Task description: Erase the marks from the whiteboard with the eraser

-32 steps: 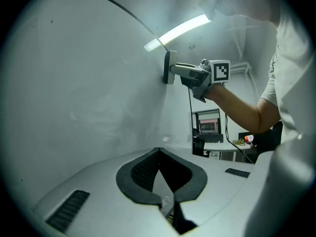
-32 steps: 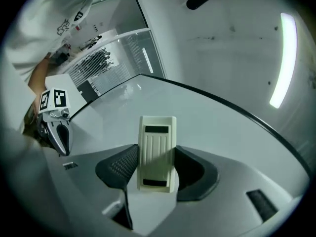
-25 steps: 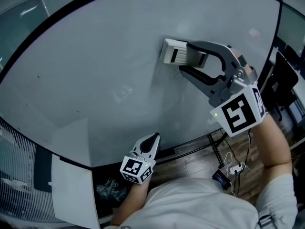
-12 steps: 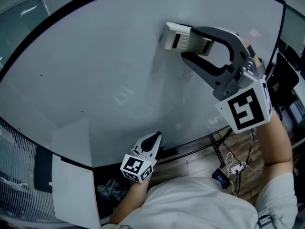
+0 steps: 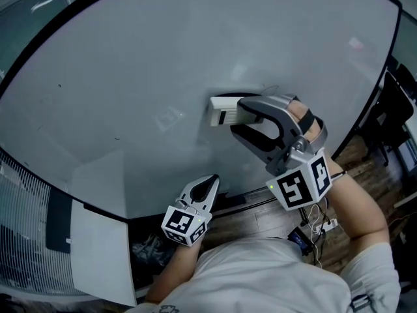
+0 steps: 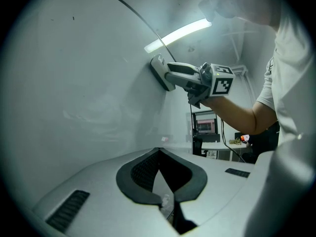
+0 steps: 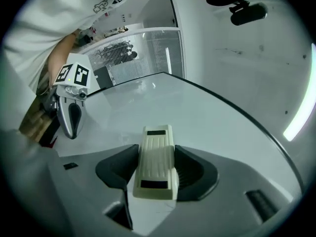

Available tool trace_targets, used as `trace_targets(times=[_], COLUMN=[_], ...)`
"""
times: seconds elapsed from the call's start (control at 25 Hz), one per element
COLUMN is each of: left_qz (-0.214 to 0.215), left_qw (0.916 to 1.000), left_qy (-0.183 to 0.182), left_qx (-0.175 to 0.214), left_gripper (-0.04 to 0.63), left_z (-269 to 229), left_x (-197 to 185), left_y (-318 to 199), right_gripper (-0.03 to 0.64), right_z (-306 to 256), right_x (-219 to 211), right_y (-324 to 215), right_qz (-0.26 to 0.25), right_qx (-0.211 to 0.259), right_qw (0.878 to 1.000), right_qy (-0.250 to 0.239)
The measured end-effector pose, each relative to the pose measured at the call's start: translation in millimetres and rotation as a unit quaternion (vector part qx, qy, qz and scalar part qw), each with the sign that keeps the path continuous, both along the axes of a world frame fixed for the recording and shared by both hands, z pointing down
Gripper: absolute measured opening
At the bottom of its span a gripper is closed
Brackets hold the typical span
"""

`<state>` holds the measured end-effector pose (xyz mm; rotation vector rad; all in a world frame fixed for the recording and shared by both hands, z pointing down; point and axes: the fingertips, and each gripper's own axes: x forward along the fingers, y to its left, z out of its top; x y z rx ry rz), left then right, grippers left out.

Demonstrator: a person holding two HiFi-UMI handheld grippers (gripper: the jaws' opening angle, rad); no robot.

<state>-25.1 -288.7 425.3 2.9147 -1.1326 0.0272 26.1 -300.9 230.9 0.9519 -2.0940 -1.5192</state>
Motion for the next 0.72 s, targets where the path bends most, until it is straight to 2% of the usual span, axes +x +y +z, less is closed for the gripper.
trace_targets(times=[0.2, 0.4, 0.56, 0.72], left_qz=[-0.015, -0.029, -0.035, -0.038], left_qw=[0.9999, 0.9996, 0.9993, 0.9992], left_qy=[-0.003, 0.004, 0.006, 0.005], left_qx=[-0.001, 0.004, 0.008, 0.008], left_gripper=[0.008, 0.008, 0.008, 0.008], left_z=[-35.6, -18.7, -22.3, -22.1], left_x=[5.4, -19.1, -26.0, -31.3], left_y=[-16.4, -9.7, -9.3, -12.0], right_gripper=[0.239, 0.239, 0.239, 0.239], right_z=[28.5, 106.2, 115.0, 80.2], right_x=[-2.3, -37.1, -41.3, -45.5], right_y=[-13.8, -3.2, -2.1, -0.2], right_qz=[-0.019, -0.033, -0.030, -0.030], right_qx=[-0.053, -0.085, -0.083, -0.053], right_qw=[0.998, 0.994, 0.993, 0.995], right_qy=[0.008, 0.052, 0.073, 0.074])
